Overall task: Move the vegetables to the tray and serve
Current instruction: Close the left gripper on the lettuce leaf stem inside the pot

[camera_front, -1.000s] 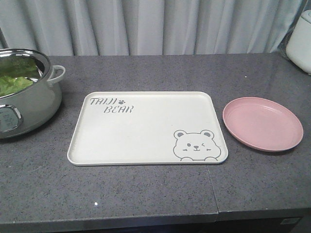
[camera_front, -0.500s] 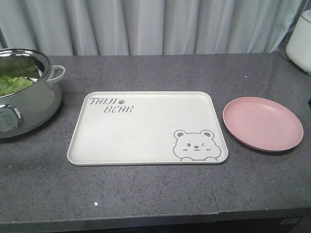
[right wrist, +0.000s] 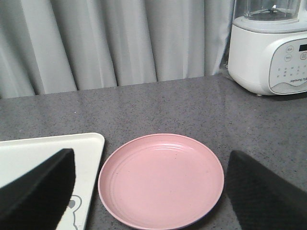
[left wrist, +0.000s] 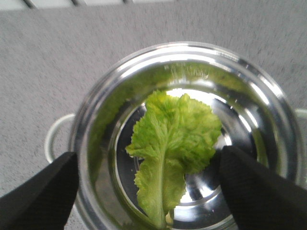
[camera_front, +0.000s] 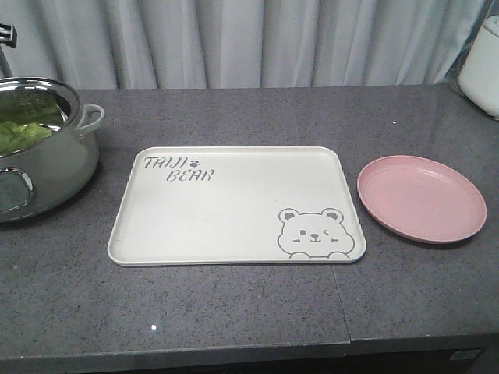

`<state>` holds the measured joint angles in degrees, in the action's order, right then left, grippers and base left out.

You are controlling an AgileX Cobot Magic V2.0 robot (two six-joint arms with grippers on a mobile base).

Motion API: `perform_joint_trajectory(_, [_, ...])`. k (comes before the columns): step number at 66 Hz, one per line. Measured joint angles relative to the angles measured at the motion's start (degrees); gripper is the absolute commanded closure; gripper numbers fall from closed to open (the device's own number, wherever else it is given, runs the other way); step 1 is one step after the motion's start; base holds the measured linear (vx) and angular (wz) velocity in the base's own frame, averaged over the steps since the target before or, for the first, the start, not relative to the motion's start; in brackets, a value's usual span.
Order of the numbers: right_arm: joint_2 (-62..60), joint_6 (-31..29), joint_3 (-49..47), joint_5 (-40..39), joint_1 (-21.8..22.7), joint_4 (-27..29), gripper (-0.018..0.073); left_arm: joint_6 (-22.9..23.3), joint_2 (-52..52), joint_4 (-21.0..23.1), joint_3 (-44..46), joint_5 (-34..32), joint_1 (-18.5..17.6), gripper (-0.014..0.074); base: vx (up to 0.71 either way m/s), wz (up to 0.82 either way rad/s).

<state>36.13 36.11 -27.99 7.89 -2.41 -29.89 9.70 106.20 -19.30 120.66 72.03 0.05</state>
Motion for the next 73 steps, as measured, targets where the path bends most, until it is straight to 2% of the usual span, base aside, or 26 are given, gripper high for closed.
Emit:
perform_joint_trajectory(6, [0.0, 0.0, 0.0, 0.9, 0.0, -0.1, -0.0041, -0.1, 2.5, 1.6, 0.0, 0.1, 1.7, 0.002, 0.0, 0.0])
perform_joint_trajectory(21, [0.0, -0.3, 0.0, 2.5, 0.0, -0.1, -0.0035, -1.3, 4.7, 9.1, 0.3, 0.4, 6.6, 0.002, 0.0, 0.0])
perform_joint_trajectory(39, [0.0, -0.3, 0.0, 2.6, 0.0, -0.1, -0.0035, -2.7, 9.2, 14.1, 0.3, 0.4, 7.8, 0.002, 0.0, 0.0])
perform_joint_trajectory(73, [0.0, -0.3, 0.0, 3.0, 0.0, -0.1, -0.0035, -4.4, 16.4, 15.9, 0.3, 0.0, 7.8, 0.002, 0.0, 0.0])
